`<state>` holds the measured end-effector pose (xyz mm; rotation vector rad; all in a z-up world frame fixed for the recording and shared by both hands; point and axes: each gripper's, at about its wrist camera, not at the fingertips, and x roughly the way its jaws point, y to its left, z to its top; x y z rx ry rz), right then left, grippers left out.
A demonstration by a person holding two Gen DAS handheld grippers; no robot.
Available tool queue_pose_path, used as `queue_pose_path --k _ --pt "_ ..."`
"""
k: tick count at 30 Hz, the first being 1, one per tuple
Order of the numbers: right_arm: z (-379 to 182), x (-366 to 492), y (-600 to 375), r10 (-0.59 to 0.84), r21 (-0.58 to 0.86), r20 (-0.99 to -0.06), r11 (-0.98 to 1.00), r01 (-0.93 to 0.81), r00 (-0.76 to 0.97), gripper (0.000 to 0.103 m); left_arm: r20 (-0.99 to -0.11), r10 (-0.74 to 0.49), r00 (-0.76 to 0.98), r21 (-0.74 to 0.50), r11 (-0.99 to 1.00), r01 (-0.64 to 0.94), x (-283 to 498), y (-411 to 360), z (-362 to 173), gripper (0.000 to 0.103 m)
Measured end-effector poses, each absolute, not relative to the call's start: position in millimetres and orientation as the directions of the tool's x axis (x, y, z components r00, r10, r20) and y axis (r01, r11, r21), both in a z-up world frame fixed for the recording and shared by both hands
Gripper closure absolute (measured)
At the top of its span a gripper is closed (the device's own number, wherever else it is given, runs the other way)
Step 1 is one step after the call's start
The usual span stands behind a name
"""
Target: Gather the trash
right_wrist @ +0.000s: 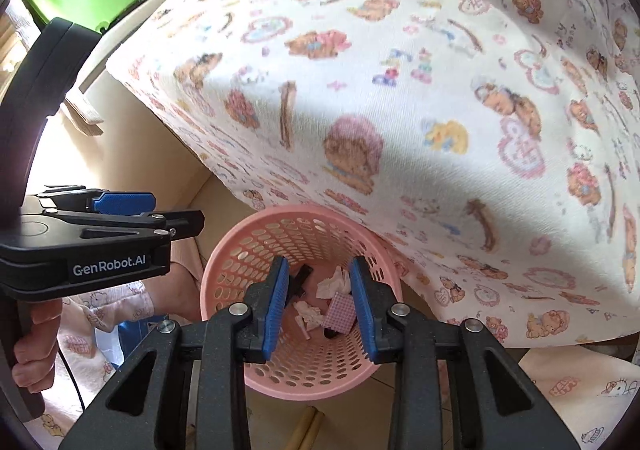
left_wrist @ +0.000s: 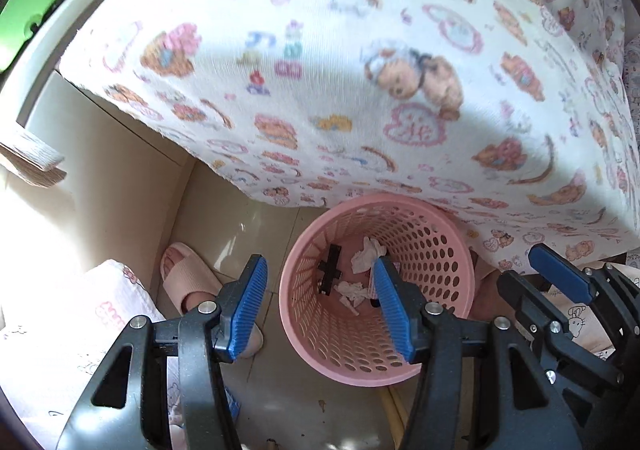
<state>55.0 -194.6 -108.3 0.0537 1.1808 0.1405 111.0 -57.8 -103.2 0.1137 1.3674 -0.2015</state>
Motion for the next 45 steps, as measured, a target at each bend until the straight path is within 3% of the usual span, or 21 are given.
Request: queue_pose_path --k 2,10,14,23,27,34,45 --pt "-96 54 -195 0.142 0.116 -0.904 0.989 -0.087 0.404 0.062 -0.968 -0.078 0.241 -0.026 0.977 0.212 111 -58 -89 0.047" --pt "-56 45 -199 0.107 0.076 -0.851 0.994 -0.081 0.514 0.061 -0.887 -0.106 0.45 -0.018 0.98 0.197 103 -43 -35 0.045" --pt "-42 42 -210 0.095 0.077 -0.821 0.995 -0.055 0.563 0.058 -0.829 -0.101 0.55 0.007 0.982 0.191 97 -42 -14 0.029" --pt "-13 37 -232 0.05 0.08 -0.738 0.997 0.013 0.673 0.029 -0.706 -0.098 0.701 0.02 0.987 0.158 83 -39 17 0.003" --pt "-1 29 -237 0.061 0.093 -0.678 0.996 0.003 0.732 0.017 -0.653 -0.095 0.752 0.041 0.986 0.161 76 -38 28 0.002" --pt "9 23 -238 0.022 0.066 -0.634 0.998 0.025 0.773 0.016 -0.59 -0.066 0.805 0.07 0.989 0.132 65 -37 37 0.002" --pt "11 23 -242 0.009 0.065 -0.63 0.997 0.042 0.776 0.016 -0.575 -0.088 0.813 0.056 0.988 0.146 62 -38 40 0.002"
